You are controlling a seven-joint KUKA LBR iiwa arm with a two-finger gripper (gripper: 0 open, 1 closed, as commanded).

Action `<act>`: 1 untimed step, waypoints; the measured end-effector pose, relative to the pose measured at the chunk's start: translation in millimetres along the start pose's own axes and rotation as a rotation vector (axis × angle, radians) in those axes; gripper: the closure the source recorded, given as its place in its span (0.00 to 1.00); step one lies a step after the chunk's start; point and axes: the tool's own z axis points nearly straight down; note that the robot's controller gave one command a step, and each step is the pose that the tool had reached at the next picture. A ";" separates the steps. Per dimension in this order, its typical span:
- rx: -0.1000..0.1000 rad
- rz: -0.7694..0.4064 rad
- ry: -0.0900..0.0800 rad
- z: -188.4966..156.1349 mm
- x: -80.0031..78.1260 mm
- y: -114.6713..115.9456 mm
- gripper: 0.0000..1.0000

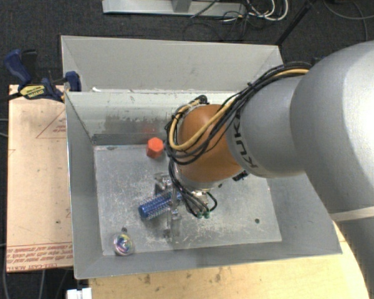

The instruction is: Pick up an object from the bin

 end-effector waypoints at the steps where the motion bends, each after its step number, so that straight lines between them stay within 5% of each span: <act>1: 0.000 0.002 0.000 -1.1 0.3 0.0 1.00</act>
Offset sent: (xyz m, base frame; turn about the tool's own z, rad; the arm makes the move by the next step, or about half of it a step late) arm 0.0000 0.0000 0.0000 0.0000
